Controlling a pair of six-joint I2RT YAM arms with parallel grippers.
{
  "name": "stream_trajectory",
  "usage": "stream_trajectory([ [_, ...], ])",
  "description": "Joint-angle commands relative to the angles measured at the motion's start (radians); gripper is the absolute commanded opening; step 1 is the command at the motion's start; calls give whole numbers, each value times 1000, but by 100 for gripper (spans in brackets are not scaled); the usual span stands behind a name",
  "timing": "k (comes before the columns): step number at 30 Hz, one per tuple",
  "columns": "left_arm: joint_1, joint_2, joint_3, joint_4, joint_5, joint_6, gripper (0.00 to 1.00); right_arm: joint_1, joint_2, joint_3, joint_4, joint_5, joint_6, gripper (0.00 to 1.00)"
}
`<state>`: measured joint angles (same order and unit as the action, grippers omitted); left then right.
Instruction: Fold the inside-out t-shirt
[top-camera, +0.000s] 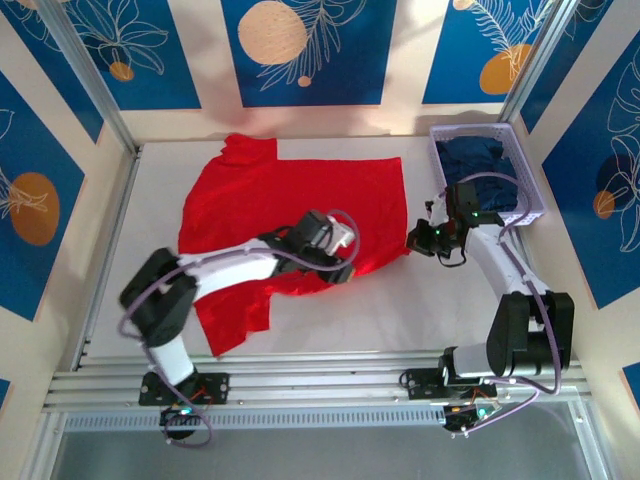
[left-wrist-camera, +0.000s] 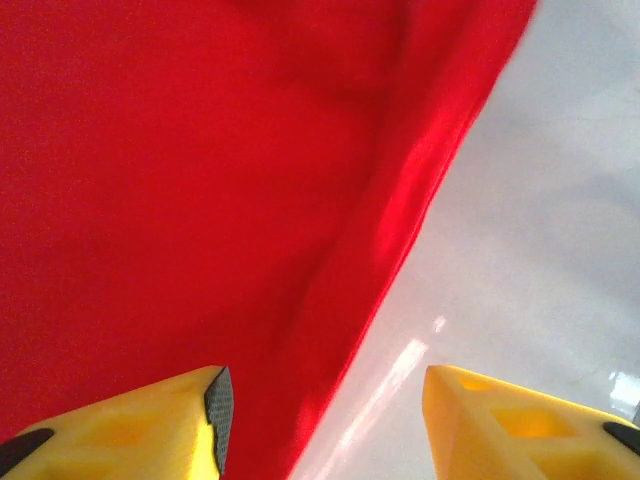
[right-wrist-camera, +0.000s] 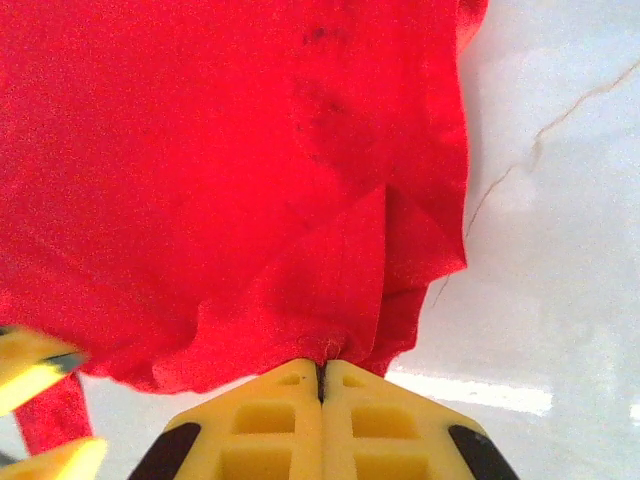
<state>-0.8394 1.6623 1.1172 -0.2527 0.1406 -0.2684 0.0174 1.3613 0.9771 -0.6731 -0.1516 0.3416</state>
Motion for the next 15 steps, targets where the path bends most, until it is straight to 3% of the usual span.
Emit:
stream_trajectory([
  [1,27,-179,-96,-308,-293,-193,53,22,-33,31,43,106,11,0],
  [7,133,-463,-294,-608,-366,-464,56,52,-42,31,94,103,15,0],
  [15,164,-623,-449,-803,-355,-735,60,81,-40,35,98,96,-10,0],
])
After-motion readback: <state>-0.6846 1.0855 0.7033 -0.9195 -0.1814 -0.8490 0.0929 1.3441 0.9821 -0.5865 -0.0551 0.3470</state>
